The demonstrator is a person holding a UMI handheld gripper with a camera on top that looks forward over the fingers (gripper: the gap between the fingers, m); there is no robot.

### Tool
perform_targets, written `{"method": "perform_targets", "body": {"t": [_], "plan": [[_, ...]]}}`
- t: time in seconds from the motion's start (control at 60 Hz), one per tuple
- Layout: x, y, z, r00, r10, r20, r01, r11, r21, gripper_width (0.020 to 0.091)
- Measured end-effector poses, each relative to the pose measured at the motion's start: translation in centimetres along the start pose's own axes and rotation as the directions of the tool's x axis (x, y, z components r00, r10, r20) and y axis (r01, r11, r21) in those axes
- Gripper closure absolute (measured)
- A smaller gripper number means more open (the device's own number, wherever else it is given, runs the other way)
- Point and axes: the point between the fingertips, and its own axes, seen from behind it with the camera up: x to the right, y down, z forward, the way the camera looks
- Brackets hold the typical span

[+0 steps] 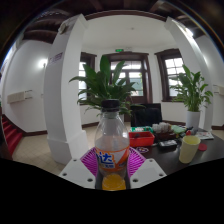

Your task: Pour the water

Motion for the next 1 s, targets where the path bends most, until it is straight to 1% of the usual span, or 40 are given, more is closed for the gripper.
{"method": "perform_targets", "body": {"t": [0.083,0.117,0.2,0.217,0.283,0.333,0.35,0.433,0.583,0.617,0.633,0.717,0.733,0.75,0.833,0.883,0.95,0.967,1.0], "plan": [[0.1,-1.2,0.9,0.999,0.035,0.012,-0.035,0.999,-0.016,0.0765],[0.1,-0.8,0.4,0.997,0.073,0.018,-0.073,0.997,-0.02,0.0764],[0.9,-2.2,1.5,0.971,0.235,0.036,-0.233,0.972,-0.034,0.0765],[0.8,-2.1,0.5,0.961,0.275,0.042,-0.274,0.961,-0.03,0.0765],[1.9,-3.2,1.3,0.905,0.424,0.038,-0.424,0.906,-0.017,0.0765],[3.8,-5.1,2.7,0.844,0.534,0.035,-0.535,0.845,-0.003,0.076],[3.4,-5.2,1.3,0.818,0.575,0.035,-0.575,0.818,0.009,0.0761],[5.0,-7.8,2.6,0.686,0.727,0.045,-0.728,0.684,0.041,0.076],[7.0,-10.3,3.7,0.395,0.914,0.088,-0.918,0.388,0.084,0.0761],[7.4,-10.8,3.7,0.316,0.943,0.102,-0.947,0.308,0.088,0.0763],[8.8,-11.4,3.7,0.273,0.956,0.107,-0.96,0.264,0.089,0.0762],[9.4,-12.8,3.8,0.068,0.989,0.135,-0.994,0.057,0.09,0.0756],[8.9,-12.3,4.0,0.038,0.99,0.137,-0.996,0.026,0.091,0.0756],[10.1,-12.7,4.0,0.008,0.99,0.139,-0.995,-0.005,0.098,0.0757],[9.8,-13.7,3.6,-0.102,0.982,0.161,-0.987,-0.12,0.104,0.0755],[10.8,-13.7,4.0,-0.164,0.972,0.17,-0.977,-0.184,0.108,0.0754],[9.9,-14.1,3.4,-0.26,0.946,0.196,-0.954,-0.282,0.096,0.0755],[11.4,-14.5,3.9,-0.286,0.937,0.202,-0.946,-0.31,0.097,0.0756],[11.5,-14.7,3.6,-0.336,0.917,0.213,-0.927,-0.362,0.095,0.0756]]}}
